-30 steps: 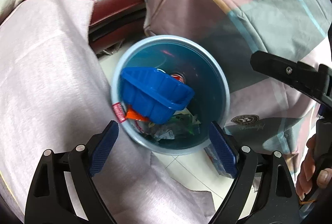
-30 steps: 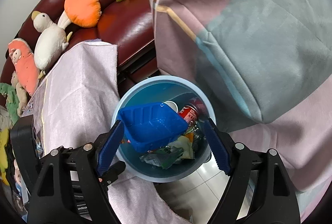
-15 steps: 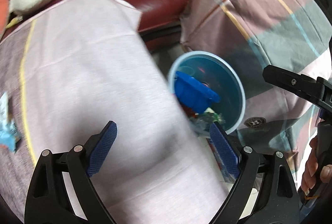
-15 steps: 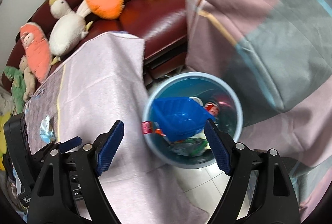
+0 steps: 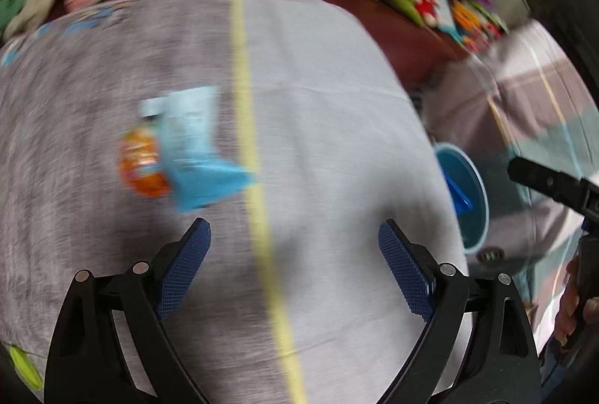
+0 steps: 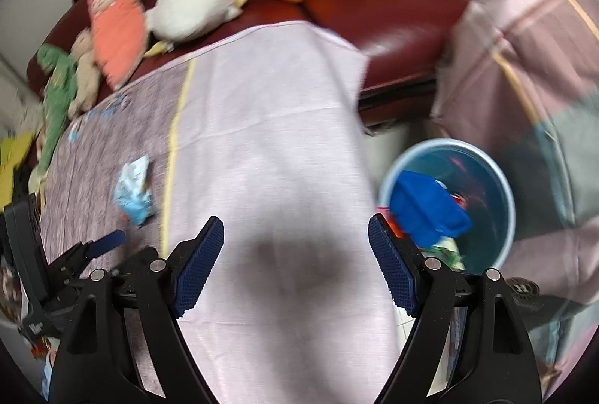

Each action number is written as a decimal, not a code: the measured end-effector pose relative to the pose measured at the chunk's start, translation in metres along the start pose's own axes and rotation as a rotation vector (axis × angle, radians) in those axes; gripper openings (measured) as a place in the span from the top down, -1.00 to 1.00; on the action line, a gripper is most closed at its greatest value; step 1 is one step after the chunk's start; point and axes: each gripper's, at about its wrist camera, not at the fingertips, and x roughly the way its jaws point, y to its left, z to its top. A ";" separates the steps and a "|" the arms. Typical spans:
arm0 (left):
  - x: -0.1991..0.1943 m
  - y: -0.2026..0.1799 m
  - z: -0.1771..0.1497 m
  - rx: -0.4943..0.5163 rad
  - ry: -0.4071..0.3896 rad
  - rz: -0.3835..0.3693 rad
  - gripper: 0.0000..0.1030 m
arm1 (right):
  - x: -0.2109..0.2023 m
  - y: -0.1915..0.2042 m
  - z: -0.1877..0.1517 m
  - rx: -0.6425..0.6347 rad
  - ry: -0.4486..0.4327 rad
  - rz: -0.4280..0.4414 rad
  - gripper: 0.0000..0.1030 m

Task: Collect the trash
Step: 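Move both open tools back over the table, then grasp the light blue snack wrapper with the right tool, then grasp the orange egg capsule with the left tool while the right tool holds the wrapper, then carry the egg capsule and snack wrapper over the teal bin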

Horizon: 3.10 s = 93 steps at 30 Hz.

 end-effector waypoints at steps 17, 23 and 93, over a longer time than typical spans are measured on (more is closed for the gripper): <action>-0.029 0.154 -0.017 -0.166 -0.042 0.092 -0.78 | 0.089 0.177 0.004 -0.243 0.186 0.121 -0.48; -0.021 0.173 -0.014 -0.177 -0.037 0.106 -0.78 | 0.122 0.200 0.011 -0.245 0.237 0.149 -0.47; 0.030 0.016 0.025 0.046 -0.070 0.236 -0.10 | 0.090 0.017 -0.001 0.011 0.102 0.176 0.34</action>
